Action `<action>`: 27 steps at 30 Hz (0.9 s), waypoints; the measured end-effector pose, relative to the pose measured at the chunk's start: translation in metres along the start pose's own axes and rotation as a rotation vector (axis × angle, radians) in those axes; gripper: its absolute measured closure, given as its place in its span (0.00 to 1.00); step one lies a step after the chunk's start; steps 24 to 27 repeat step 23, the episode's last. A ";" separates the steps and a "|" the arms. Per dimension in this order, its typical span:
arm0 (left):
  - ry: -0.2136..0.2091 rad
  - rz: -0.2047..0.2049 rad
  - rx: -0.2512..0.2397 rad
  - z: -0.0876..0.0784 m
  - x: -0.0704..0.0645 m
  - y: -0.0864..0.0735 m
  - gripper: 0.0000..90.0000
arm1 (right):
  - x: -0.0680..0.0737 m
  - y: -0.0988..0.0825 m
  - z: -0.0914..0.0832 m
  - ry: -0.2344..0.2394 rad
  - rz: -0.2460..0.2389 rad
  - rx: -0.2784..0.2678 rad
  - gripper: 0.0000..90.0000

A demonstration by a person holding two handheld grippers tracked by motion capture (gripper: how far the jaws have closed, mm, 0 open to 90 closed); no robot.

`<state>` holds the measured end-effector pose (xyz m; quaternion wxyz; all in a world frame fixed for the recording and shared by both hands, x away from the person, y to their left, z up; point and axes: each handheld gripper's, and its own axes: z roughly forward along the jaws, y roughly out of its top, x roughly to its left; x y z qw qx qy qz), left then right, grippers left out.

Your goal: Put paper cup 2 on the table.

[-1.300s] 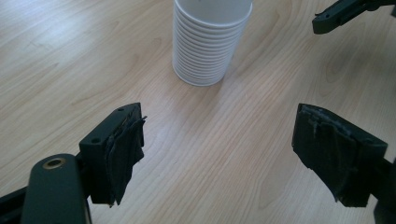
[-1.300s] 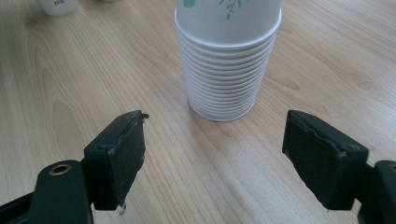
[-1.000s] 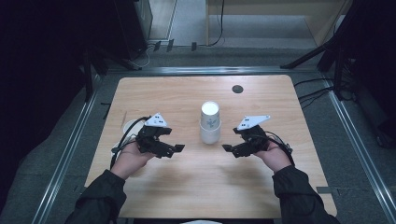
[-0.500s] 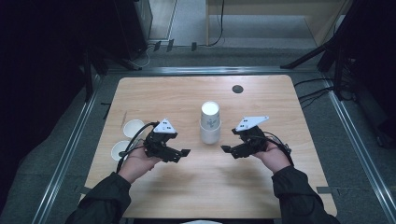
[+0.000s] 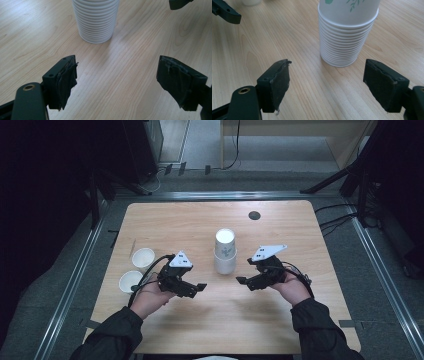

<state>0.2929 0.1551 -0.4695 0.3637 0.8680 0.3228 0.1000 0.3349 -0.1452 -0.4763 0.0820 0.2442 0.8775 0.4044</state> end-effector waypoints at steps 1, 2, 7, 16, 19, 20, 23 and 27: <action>0.001 0.000 0.001 0.000 0.000 0.000 0.19 | 0.000 0.000 0.000 0.001 0.001 0.000 0.24; 0.003 0.001 0.002 0.000 0.000 -0.001 0.19 | 0.000 0.000 0.000 0.000 0.000 0.000 0.24; 0.006 0.005 0.012 0.001 0.000 -0.002 0.19 | 0.000 0.000 0.000 0.001 -0.003 -0.001 0.24; 0.009 0.014 0.029 0.003 0.000 -0.004 0.19 | 0.000 0.000 -0.001 0.003 0.000 0.001 0.24; 0.012 0.016 0.035 0.004 0.001 -0.005 0.19 | 0.000 0.000 0.000 0.005 -0.001 0.001 0.24; 0.016 0.014 0.035 0.004 0.001 -0.005 0.19 | 0.000 0.000 0.000 0.006 -0.003 0.000 0.24; 0.025 0.016 0.027 0.005 0.001 -0.006 0.19 | 0.000 0.000 0.000 0.006 -0.007 0.004 0.24; 0.025 0.016 0.027 0.005 0.001 -0.006 0.19 | 0.000 0.000 0.000 0.006 -0.007 0.004 0.24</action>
